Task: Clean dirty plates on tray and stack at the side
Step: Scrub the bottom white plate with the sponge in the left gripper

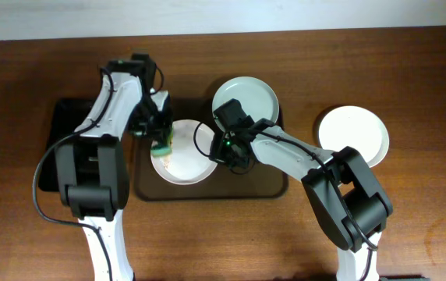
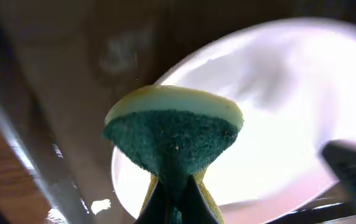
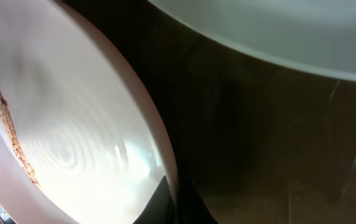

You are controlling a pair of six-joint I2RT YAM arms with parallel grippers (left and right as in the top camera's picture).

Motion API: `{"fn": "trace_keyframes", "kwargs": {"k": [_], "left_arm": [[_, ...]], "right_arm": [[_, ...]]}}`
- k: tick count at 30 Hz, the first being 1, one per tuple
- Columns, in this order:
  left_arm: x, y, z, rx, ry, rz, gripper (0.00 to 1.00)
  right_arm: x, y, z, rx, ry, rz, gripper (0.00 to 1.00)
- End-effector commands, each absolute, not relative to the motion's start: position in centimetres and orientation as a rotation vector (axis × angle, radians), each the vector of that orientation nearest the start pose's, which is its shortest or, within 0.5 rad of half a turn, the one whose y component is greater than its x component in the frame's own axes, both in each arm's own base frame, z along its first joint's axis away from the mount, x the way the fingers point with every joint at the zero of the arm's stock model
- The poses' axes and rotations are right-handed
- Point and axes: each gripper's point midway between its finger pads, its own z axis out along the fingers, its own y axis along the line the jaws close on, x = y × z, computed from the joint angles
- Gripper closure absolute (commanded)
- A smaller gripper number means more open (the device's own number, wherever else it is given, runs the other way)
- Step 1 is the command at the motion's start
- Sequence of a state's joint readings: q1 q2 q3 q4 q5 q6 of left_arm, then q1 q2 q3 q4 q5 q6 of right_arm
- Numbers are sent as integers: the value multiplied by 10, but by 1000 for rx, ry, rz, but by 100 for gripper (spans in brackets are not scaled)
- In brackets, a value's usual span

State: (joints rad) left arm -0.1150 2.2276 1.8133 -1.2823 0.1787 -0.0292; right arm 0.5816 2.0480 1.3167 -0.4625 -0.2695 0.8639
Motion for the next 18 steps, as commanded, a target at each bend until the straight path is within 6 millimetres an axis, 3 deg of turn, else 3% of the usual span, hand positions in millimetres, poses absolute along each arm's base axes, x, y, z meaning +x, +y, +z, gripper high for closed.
{"fn": "trace_keyframes", "kwargs": {"k": [1,4,5,7,9,10,13,15,17,18], "left_arm": [[369,-87,2,321,3289,-333,99],[369,-90,-38,331,3215,-358,99],[370,-95,-41,332,3194,-404,99],[383,-140,-25,534,2974,-808,99],[393,-146,-23,546,2913,-830,99],[397,-139,-27,517,2931,-764,99],[399,-85,-46,242,3102,-275,99],[390,-36,-47,0,3159,169,99],[385,-1,-39,-35,3126,510,99],[384,4,-36,-15,3112,591,99]], "right_arm": [[359,282,1,366,2932,638,96],[359,282,1,359,2933,638,96],[359,282,1,355,2933,637,96],[359,282,1,355,2932,637,96],[359,282,0,354,2933,637,96],[359,282,1,337,2932,635,96],[359,282,1,338,2932,636,96],[359,282,1,337,2932,636,96],[359,282,1,337,2932,635,96],[359,282,1,338,2932,636,96]]}}
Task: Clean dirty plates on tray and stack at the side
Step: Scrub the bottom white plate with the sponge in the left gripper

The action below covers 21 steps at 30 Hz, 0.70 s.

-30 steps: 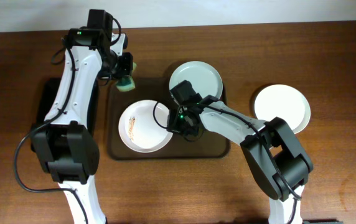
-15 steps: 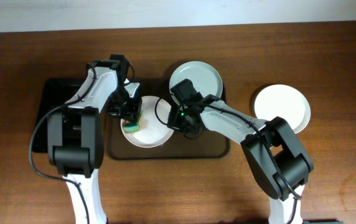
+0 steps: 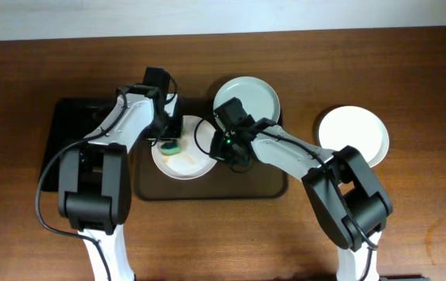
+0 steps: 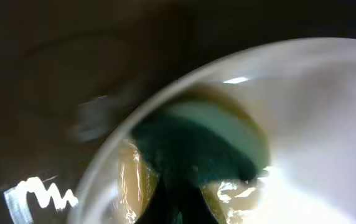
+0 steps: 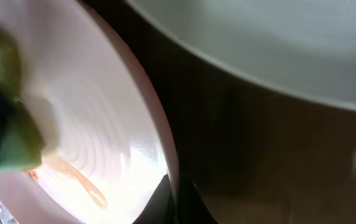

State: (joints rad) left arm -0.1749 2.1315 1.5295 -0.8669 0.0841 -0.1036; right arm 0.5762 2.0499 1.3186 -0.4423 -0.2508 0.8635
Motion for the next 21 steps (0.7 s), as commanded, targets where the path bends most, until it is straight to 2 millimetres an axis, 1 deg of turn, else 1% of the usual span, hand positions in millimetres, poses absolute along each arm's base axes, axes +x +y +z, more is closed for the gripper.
{"fn": "trace_keyframes", "kwargs": {"k": [1,2,3,4,5,6,7,9,10,11,12,13,14,16,17,18,19,20,21], "left_arm": [[384,-3,-36,10,3115,582,99],[382,-12,-35,52,3116,583,99],[378,-18,-29,83,3124,576,99],[375,-27,-25,153,3147,508,99],[370,-46,-23,273,3186,331,99],[363,-63,-25,347,3218,170,99],[360,-68,-26,349,3232,112,99],[365,-69,-31,343,3205,105,99],[362,-70,-32,347,3214,100,99],[352,-81,-30,423,3247,-17,99],[352,-94,-23,464,3244,-150,99],[357,-107,-11,485,3228,-277,99],[361,-115,4,495,3220,-346,99],[369,-113,28,482,3222,-340,99],[373,-112,37,472,3216,-339,99],[383,-105,47,445,3199,-321,99],[386,-93,44,423,3205,-236,99],[388,-79,40,335,3219,-114,99],[389,-73,36,268,3223,-52,99]], "right_arm": [[359,282,0,337,2933,636,96],[359,282,0,332,2933,635,96],[359,282,0,332,2933,635,96],[359,282,0,332,2933,635,96],[359,282,0,332,2933,635,96],[359,282,0,332,2933,635,96],[359,282,0,332,2933,635,96],[359,282,0,332,2933,635,96],[359,282,0,333,2933,634,96],[359,282,0,331,2933,634,96],[359,282,0,328,2933,634,96],[359,282,0,328,2933,635,96],[359,282,1,326,2935,640,96],[358,282,0,327,2939,640,96],[358,282,0,327,2939,640,96],[358,282,0,327,2939,640,96],[358,282,0,327,2939,640,96],[358,282,0,327,2939,640,96],[358,282,0,327,2939,640,96]]}}
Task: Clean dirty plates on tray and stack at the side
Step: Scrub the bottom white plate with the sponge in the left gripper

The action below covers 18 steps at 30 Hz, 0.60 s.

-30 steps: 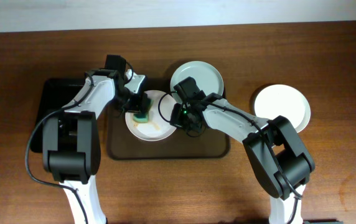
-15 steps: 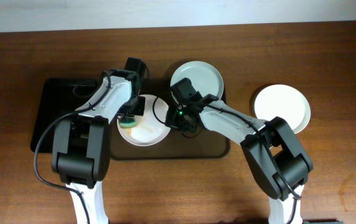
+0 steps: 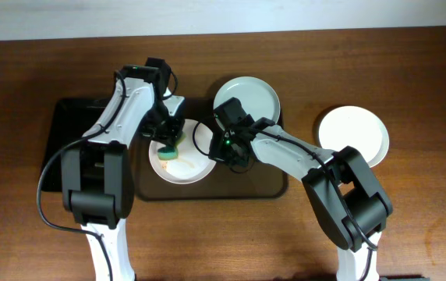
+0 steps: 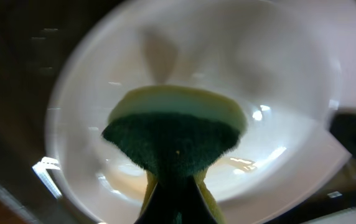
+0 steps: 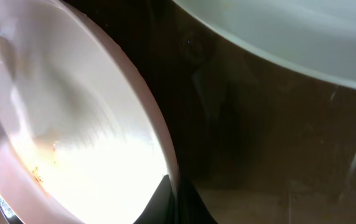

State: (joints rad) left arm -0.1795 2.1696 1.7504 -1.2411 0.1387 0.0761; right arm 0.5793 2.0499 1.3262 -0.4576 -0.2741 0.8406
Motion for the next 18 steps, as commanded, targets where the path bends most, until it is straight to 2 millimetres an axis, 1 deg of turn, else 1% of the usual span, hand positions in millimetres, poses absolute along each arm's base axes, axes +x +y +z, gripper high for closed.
{"fn": "trace_keyframes", "kwargs": {"k": [1,2,3,4,5,6,7,8,9,11,12,13,14,16,17,18], "left_arm": [[389,-73,30,225,3224,-52,99],[385,-73,24,183,3235,-48,99],[376,-71,12,124,3263,-40,99],[369,-71,2,104,3277,-36,99],[367,-74,-7,117,3269,-37,99],[361,-80,-18,138,3267,-33,99],[356,-81,-22,146,3276,3,99],[355,-72,-24,93,3267,137,99],[359,-69,-23,86,3238,217,99],[368,-78,-26,112,3187,218,99],[370,-79,-31,147,3151,282,99],[367,-78,-36,182,3130,351,99],[359,-81,-44,229,3117,403,99],[352,-85,-57,261,3097,412,99],[348,-85,-68,260,3083,402,99],[346,-84,-72,258,3077,399,99]], "right_arm": [[358,282,0,327,2939,640,96],[358,282,0,327,2939,640,96],[358,282,0,327,2939,639,96],[358,282,0,327,2939,640,96],[358,282,0,326,2938,641,96],[358,282,1,326,2938,640,96],[358,282,0,328,2938,639,96],[359,280,0,335,2938,639,96],[360,279,0,339,2937,638,96],[361,277,0,347,2937,636,96],[361,277,0,347,2937,636,96],[361,277,0,347,2938,635,96],[361,277,0,347,2938,635,96],[361,277,0,346,2938,635,96],[361,277,0,334,2937,634,96],[361,277,0,324,2937,634,96]]}}
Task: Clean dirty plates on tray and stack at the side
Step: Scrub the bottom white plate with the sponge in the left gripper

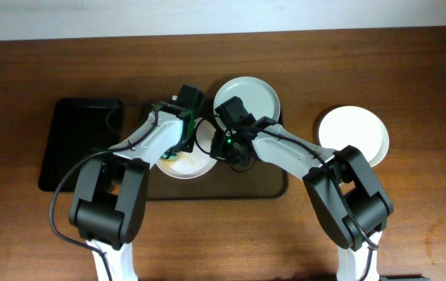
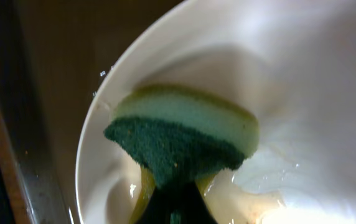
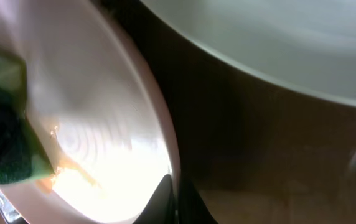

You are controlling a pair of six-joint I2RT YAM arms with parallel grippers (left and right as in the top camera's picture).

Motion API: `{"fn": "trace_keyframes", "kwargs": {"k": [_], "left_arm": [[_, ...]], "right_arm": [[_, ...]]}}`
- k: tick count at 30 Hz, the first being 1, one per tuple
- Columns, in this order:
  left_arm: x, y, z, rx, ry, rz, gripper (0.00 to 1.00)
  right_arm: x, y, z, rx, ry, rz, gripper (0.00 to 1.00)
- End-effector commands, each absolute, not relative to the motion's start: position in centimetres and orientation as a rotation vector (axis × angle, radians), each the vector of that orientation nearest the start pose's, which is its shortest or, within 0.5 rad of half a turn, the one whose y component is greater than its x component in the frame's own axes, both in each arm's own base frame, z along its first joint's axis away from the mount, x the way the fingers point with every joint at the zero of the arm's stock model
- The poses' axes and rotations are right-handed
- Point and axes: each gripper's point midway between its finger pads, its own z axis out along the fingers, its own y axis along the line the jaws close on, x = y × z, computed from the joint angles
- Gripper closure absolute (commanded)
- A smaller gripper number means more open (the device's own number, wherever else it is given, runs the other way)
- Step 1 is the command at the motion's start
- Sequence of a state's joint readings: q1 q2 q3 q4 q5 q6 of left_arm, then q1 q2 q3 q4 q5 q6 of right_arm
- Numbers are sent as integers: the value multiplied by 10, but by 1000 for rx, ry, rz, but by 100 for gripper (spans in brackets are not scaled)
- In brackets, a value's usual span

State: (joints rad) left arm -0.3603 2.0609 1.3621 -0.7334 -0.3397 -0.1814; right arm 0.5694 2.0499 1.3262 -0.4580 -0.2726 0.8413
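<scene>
A dirty white plate (image 1: 194,165) lies on the brown tray (image 1: 258,186), with an orange smear showing in the right wrist view. My left gripper (image 1: 178,145) is shut on a green-and-yellow sponge (image 2: 184,134), which presses on the plate's (image 2: 302,93) inner left part. My right gripper (image 1: 228,153) is shut on the plate's right rim (image 3: 173,168). The sponge (image 3: 7,152) also shows at the left edge of the right wrist view. A second plate (image 1: 246,97) sits at the tray's back.
One clean white plate (image 1: 353,134) rests on the table at the right. A black tray (image 1: 76,144) lies at the left. The pale second plate (image 3: 277,43) is close behind my right gripper.
My left arm has swung round, so its wrist now comes in from the plate's back right. The sponge is still on the plate's left part. The right gripper has not moved.
The sponge was first at the plate's left rim, with reddish-brown specks on the plate. Then it lay on the plate's upper left, then lower on the left, and the specks became a wet orange smear. My right gripper held the rim at every moment.
</scene>
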Motion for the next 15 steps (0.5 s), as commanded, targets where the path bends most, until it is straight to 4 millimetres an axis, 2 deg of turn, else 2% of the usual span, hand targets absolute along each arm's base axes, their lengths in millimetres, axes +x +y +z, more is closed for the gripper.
{"fn": "trace_keyframes", "kwargs": {"k": [1,4,7,9,11,13,15], "left_arm": [[343,-83,-78,256,3073,389,99],[343,-83,-81,159,3062,382,99],[371,-92,-66,129,2978,327,99],[406,-98,-37,86,2882,272,99],[443,-109,4,58,2780,216,99],[446,-110,33,58,2783,217,99],[439,-108,49,61,2801,227,99]], "right_arm": [[361,277,0,324,2938,633,96],[361,277,0,324,2938,633,96],[361,277,0,324,2938,633,96],[361,277,0,324,2938,633,96],[361,277,0,323,2938,633,96],[361,277,0,318,2938,633,96],[361,277,0,318,2938,633,96]]}}
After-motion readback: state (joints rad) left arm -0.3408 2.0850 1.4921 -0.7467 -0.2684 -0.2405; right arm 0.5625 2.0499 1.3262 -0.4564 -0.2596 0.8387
